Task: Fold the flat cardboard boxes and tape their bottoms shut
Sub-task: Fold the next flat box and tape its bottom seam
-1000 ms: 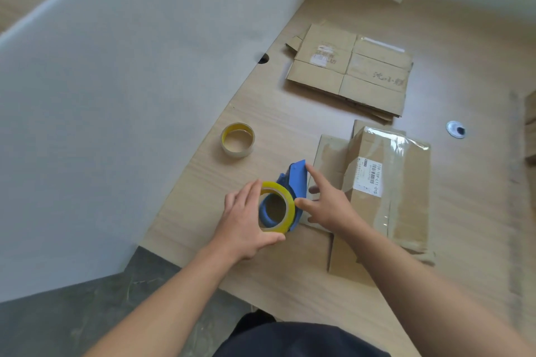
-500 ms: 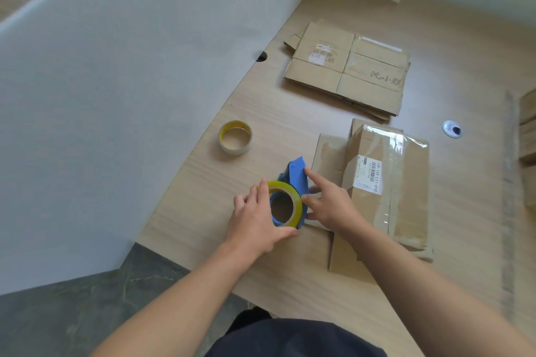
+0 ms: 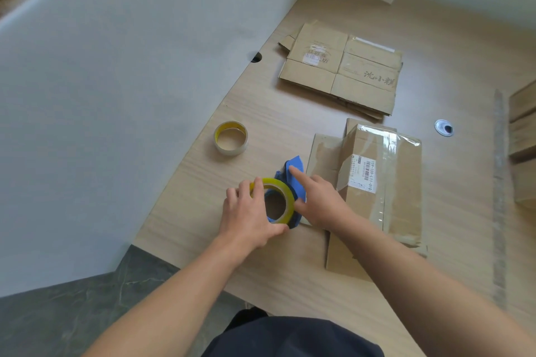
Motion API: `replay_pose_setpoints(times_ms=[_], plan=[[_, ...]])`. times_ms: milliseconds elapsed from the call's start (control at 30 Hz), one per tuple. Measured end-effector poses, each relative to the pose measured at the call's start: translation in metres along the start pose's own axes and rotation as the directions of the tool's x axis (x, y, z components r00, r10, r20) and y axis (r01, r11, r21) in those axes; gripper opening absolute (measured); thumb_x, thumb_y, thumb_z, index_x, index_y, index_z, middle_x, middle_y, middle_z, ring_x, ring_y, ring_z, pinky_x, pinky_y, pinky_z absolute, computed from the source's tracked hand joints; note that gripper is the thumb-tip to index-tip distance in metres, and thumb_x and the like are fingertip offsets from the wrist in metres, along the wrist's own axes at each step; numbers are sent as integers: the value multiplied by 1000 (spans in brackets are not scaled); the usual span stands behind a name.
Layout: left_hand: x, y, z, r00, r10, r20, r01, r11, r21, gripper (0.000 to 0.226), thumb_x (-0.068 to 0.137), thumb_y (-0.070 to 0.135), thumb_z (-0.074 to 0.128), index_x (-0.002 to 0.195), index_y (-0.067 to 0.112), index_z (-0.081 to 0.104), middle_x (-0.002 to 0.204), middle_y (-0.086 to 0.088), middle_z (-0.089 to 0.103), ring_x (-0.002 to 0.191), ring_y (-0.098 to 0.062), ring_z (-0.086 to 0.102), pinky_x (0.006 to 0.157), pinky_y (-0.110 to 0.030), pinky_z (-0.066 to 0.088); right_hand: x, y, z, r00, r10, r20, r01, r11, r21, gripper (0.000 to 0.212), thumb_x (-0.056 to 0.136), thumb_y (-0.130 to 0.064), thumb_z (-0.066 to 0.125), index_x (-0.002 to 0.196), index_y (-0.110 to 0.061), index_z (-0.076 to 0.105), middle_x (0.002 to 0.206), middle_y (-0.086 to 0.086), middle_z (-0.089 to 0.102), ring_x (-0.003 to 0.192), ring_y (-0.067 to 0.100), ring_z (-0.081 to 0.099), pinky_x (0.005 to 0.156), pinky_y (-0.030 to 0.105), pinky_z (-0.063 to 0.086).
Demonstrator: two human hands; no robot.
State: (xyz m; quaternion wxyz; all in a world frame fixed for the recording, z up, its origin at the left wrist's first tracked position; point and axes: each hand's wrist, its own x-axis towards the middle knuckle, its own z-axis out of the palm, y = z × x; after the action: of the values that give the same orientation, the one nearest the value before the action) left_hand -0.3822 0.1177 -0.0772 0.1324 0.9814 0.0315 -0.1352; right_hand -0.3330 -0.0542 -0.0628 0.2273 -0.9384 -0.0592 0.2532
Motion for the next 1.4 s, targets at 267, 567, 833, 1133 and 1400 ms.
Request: replay_pose_setpoints(times_ms=[267,567,833,1133,1400], plan=[[7,-33,-20,998,-33,-62,37,997,62,121,62,78,70,153,16,19,143,-8,36,118,-30,36,104,-36,33,-3,-1,8,998,50,-22,-49,997,59,75,90,-16,51,155,-36,18,110,-2,38,97,23,47,79,30,39],[4,-14,-16,995,89,-39,-91,993,-81,123,59,81,68,153,18,21,142,-5,35,119,-27,33,106,-35,31,-14,2,8,999,37,-9,-34,966,256,76,96,-24,59,155,-44,17,127,-3,45,94,12,62,89,42,56],[12,-4,5,997,58,58,-61,997,50,121,62,80,67,152,16,17,144,-6,32,120,-28,33,105,-37,32,-18,3,1,999,30,32,-39,942,333,69,98,-20,56,154,-45,24,132,-3,44,89,12,68,85,36,58],[9,-21,22,992,100,83,-106,992,69,121,68,73,70,156,20,6,156,-1,16,130,-26,25,107,-39,30,-10,4,1,980,-60,-189,91,982,163,44,98,-31,58,142,-29,50,141,-2,40,133,17,37,106,25,29],[8,-19,24,996,59,61,-58,998,-16,120,71,74,66,157,18,3,159,-2,12,137,-25,20,111,-38,28,44,-14,-38,984,-164,74,162,986,31,46,103,-23,46,148,-33,43,150,-3,41,135,18,41,109,31,33]])
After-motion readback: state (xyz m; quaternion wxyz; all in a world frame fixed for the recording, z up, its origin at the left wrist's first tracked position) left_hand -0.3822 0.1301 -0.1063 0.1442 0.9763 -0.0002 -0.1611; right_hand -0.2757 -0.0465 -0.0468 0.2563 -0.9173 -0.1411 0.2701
